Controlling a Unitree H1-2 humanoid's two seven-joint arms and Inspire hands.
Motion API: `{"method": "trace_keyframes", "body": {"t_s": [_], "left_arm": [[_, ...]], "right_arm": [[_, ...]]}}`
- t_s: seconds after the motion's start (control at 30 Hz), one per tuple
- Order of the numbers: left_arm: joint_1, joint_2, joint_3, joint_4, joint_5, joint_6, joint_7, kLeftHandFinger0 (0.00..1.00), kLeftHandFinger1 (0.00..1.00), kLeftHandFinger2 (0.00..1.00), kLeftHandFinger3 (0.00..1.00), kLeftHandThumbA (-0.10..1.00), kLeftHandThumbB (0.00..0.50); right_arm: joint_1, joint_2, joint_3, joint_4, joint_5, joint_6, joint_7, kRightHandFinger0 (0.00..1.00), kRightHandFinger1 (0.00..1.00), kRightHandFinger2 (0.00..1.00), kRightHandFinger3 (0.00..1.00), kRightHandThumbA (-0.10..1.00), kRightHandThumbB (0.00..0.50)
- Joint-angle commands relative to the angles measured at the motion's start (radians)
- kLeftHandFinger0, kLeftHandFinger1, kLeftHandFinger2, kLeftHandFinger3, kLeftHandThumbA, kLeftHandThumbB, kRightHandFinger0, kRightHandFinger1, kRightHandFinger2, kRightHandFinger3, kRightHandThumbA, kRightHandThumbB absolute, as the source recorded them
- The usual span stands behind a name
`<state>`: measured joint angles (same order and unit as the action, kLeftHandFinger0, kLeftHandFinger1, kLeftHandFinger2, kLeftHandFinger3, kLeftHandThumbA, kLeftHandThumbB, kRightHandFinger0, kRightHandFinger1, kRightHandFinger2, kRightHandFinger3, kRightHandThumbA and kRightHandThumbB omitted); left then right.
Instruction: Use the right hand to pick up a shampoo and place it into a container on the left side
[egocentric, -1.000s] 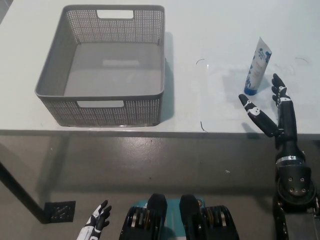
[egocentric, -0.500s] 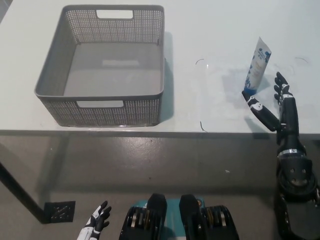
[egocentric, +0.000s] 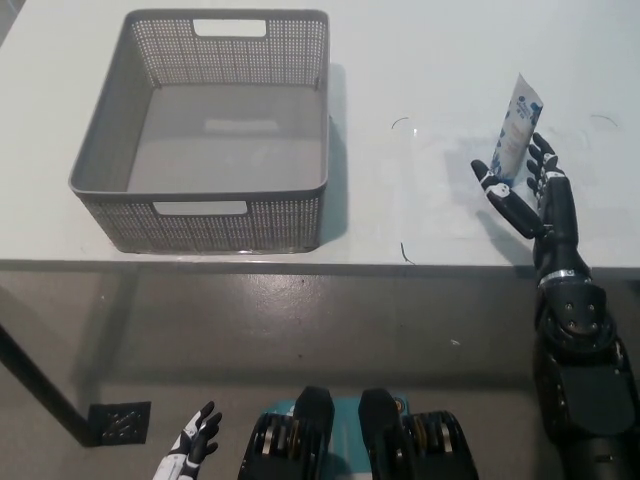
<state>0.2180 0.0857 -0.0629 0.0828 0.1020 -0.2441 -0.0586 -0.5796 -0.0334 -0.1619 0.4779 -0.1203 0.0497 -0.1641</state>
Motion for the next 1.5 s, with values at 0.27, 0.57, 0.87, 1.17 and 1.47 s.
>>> {"method": "trace_keyframes", "body": {"t_s": [0.27, 0.57, 0.87, 1.17, 1.47], "left_arm": [[0.014, 0.011, 0.006, -0.012, -0.018, -0.059, -0.003, 1.0, 1.0, 1.0, 1.0, 1.0, 0.369], [0.013, 0.011, 0.011, 0.008, -0.027, -0.088, -0.004, 1.0, 1.0, 1.0, 1.0, 1.0, 0.365], [0.021, 0.01, 0.012, 0.001, -0.033, -0.077, -0.005, 1.0, 1.0, 1.0, 1.0, 0.99, 0.38], [0.014, 0.011, 0.009, 0.008, -0.052, -0.083, -0.017, 1.0, 1.0, 1.0, 1.0, 0.97, 0.382], [0.019, 0.012, 0.002, -0.003, -0.046, -0.083, -0.018, 1.0, 1.0, 1.0, 1.0, 0.99, 0.376]], "right_arm": [[-0.054, -0.022, -0.004, 0.017, 0.032, -0.051, -0.032, 1.0, 1.0, 1.0, 1.0, 0.92, 0.425], [-0.114, -0.044, -0.016, 0.107, 0.057, -0.074, -0.038, 1.0, 1.0, 1.0, 1.0, 0.89, 0.411], [-0.188, -0.061, -0.029, 0.225, 0.083, -0.126, -0.038, 1.0, 1.0, 1.0, 1.0, 0.84, 0.427], [-0.242, -0.071, -0.011, 0.295, 0.066, -0.138, -0.06, 1.0, 1.0, 1.0, 1.0, 0.86, 0.445], [-0.321, -0.092, 0.02, 0.487, 0.057, -0.194, -0.078, 1.0, 1.0, 1.0, 1.0, 0.84, 0.469]]}}
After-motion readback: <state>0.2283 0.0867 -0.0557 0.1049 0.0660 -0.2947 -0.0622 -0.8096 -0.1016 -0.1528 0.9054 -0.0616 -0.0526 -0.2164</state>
